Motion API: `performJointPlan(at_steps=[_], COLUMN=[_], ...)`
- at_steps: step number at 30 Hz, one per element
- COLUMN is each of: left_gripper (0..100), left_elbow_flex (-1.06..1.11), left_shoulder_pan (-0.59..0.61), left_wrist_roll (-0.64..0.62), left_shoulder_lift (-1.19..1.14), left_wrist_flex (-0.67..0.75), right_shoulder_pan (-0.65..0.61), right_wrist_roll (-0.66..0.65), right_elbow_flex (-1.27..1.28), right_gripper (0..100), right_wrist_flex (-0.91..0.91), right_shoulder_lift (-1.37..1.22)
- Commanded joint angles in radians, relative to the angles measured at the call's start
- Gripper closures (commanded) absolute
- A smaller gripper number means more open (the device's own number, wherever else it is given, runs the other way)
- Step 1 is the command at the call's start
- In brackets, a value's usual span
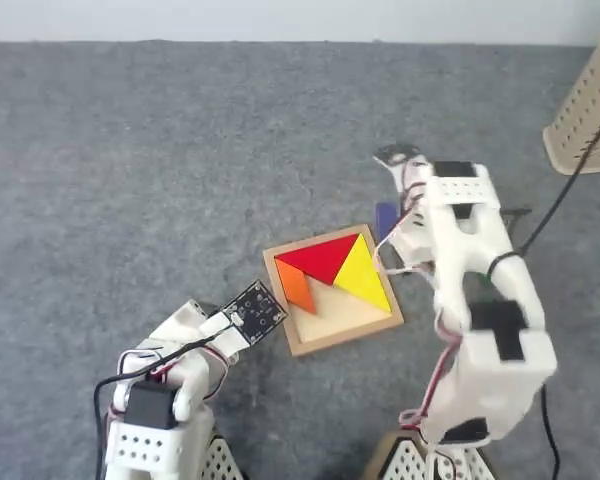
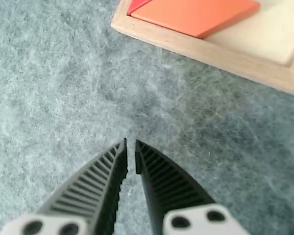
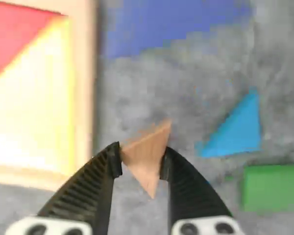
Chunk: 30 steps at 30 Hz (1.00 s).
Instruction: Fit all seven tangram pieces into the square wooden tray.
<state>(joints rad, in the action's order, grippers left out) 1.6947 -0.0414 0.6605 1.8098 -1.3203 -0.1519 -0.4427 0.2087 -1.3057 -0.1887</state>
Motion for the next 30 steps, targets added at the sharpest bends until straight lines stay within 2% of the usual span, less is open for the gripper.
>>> performJointPlan(at_steps=[1,7,12,15,19,25,27,30], left_gripper=[97,97,97,97,97,97,97,97], left_elbow_flex=[-0.010,-0.010,-0.010,-0.010,-0.010,-0.010,-0.010,-0.010], left_shoulder_pan=[0.003,0.003,0.003,0.003,0.003,0.003,0.003,0.003], left_wrist_roll=[0.011,0.011,0.011,0.011,0.011,0.011,0.011,0.011], left_shoulder_lift=[0.017,0.017,0.017,0.017,0.017,0.017,0.017,0.017], left_wrist_flex=[-0.005,-0.005,-0.005,-0.005,-0.005,-0.005,-0.005,-0.005], right_shoulder_pan=[-0.105,-0.257,-0.378,-0.444,-0.470,-0.481,-0.495,-0.503], right_wrist_roll=[-0.003,-0.207,-0.313,-0.446,-0.649,-0.852,-0.888,-0.895], right_elbow_flex=[0.023,0.100,0.144,0.178,0.216,0.255,0.258,0.256], right_gripper=[99.1,99.1,99.0,99.0,99.0,99.0,98.3,92.0], right_wrist_flex=[-0.024,0.013,0.077,0.104,0.179,0.219,0.206,0.183], right_shoulder_lift=[0.222,0.309,0.309,0.309,0.309,0.309,0.309,0.309])
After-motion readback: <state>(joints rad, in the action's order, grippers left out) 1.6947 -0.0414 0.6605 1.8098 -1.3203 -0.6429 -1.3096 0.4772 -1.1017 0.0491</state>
